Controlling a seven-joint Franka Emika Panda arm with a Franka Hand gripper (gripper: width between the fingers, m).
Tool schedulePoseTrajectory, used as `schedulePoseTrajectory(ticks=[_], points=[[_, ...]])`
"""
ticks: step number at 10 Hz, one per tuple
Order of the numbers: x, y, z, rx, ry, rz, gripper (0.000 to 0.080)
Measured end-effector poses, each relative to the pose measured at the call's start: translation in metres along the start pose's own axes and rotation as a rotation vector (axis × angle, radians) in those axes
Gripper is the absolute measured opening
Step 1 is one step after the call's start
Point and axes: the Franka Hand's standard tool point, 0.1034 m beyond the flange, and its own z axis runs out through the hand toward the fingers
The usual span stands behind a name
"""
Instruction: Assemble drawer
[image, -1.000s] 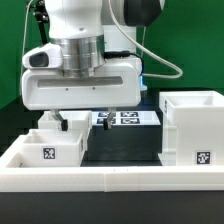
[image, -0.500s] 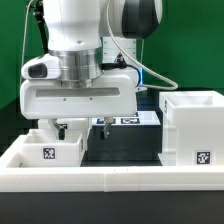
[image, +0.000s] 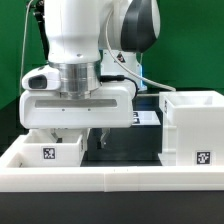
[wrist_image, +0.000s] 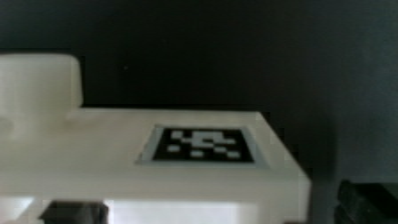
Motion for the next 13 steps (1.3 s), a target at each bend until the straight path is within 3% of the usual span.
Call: schedulePoseTrajectory(ticks=[4,7,8,9,13], points=[[-0.0021,0.0001,0.0020,-0.002,0.002,0.000,0.0649],[-0.0021,0.0001,0.0020,-0.002,0.002,0.000,0.0239],[-0.0017,-0.0020,0.0021,0.000,0.002,-0.002,0.0239],[-0.0012,-0.0056,0.0022,0.002,0.002,-0.008,0.0071],[-0.0010,-0.0070,0.0023,0.004,0.002,-0.009,0.0042]])
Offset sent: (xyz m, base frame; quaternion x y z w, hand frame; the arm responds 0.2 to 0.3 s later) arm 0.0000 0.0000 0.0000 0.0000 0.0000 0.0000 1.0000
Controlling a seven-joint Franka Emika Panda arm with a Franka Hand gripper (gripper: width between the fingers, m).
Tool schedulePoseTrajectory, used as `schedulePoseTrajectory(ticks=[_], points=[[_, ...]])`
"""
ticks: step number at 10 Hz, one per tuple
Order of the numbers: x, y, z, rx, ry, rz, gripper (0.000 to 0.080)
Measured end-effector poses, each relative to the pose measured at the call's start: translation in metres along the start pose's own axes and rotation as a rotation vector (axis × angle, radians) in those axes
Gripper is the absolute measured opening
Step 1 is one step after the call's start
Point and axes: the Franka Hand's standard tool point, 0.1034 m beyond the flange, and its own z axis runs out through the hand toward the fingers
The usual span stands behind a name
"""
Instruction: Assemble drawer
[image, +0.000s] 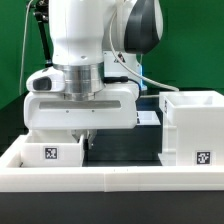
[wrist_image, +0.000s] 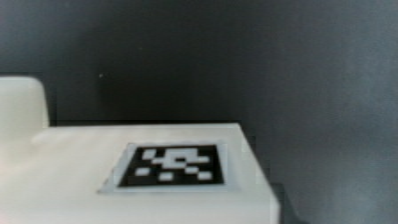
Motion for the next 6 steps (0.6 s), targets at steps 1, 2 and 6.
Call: schedulePoseTrajectory(ticks=[1,2,6], points=[[0.000,0.000,0.000,0.000,0.000,0.000,0.0042],[0.000,0.000,0.000,0.000,0.000,0.000,0.0042],[0.008,-0.014,-0.022,0.008,-0.010,-0.046,0.0042]])
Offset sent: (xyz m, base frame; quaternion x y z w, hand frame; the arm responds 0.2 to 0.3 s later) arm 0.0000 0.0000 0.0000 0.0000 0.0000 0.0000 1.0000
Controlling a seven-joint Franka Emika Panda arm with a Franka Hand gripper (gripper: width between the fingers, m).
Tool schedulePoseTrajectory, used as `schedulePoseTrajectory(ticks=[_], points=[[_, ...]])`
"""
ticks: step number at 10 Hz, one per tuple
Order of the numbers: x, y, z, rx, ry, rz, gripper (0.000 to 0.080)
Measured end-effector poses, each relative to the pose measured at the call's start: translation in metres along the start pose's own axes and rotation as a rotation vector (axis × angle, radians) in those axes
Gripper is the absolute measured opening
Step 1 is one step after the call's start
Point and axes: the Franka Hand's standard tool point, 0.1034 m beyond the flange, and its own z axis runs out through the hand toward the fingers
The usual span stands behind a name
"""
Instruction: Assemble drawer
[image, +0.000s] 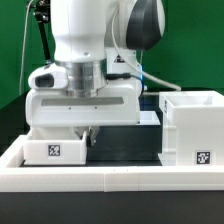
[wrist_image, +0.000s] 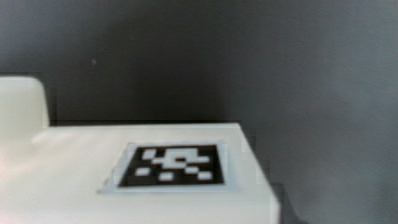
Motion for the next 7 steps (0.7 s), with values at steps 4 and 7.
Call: schedulePoseTrajectory(ticks=[4,7], points=[[0.0029,-0.0094,-0.0147,0.009,-0.001,-0.054,0.0042],[0.0018,-0.0085,-0.0119,0.005,-0.005,-0.316,0.0042]])
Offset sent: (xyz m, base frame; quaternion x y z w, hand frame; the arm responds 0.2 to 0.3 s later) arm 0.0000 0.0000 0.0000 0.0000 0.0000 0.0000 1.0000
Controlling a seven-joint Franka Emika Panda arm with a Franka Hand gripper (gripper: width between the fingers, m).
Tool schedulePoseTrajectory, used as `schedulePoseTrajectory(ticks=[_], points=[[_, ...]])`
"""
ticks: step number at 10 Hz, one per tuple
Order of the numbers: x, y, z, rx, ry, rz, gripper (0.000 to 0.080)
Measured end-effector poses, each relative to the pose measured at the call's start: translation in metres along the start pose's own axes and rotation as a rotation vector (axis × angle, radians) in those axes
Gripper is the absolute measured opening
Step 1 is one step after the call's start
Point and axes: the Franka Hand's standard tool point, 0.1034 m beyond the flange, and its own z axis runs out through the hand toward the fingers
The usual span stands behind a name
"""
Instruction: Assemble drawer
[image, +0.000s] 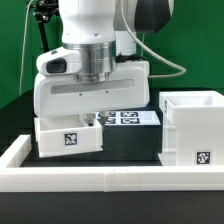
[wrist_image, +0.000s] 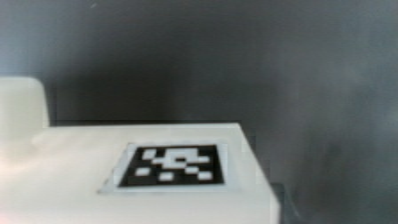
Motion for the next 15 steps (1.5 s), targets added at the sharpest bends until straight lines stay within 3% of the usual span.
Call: schedulePoseTrajectory(ticks=[7,8,11,15], points=[[-0.0011,-0.0015,0.0024,0.000,-0.008,-0.528,0.0042],[-0.0021,-0.0011,0.0035,-0.007,-0.009,-0.614,0.0042],[0.0003,-0.0030,0.0058,-0.067,-0.018,-0.975,0.0042],[-0.0051,0.0043,0.0075,-0.074,-0.053,-1.176,0.0043]])
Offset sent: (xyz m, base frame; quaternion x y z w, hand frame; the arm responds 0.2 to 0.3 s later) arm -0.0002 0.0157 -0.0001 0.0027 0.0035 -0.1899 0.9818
